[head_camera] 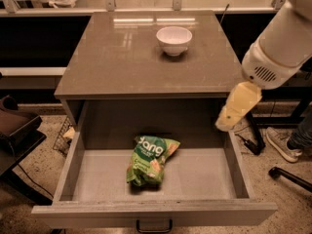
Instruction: Pick green rice chip bag from top drawer and place on counter
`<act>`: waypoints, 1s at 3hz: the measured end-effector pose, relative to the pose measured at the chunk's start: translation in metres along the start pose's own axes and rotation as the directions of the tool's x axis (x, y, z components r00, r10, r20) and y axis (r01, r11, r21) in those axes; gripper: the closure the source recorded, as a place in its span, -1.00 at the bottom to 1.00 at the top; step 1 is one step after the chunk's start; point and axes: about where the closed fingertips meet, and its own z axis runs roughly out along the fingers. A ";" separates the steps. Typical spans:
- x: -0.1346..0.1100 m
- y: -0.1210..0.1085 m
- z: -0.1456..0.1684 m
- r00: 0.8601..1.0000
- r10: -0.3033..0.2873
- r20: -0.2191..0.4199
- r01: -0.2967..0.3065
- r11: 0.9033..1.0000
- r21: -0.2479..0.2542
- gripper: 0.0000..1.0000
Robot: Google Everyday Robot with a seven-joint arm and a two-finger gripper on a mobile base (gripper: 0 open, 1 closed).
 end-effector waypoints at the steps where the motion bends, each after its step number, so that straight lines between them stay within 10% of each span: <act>1: -0.003 0.014 0.037 0.985 0.170 0.030 -0.170 0.985 -0.014 -1.00; 3: -0.004 0.015 0.040 0.974 0.222 0.035 -0.221 0.975 -0.011 -1.00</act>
Offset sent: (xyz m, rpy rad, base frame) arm -0.0001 0.0140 -0.0338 0.0726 0.0154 -0.1390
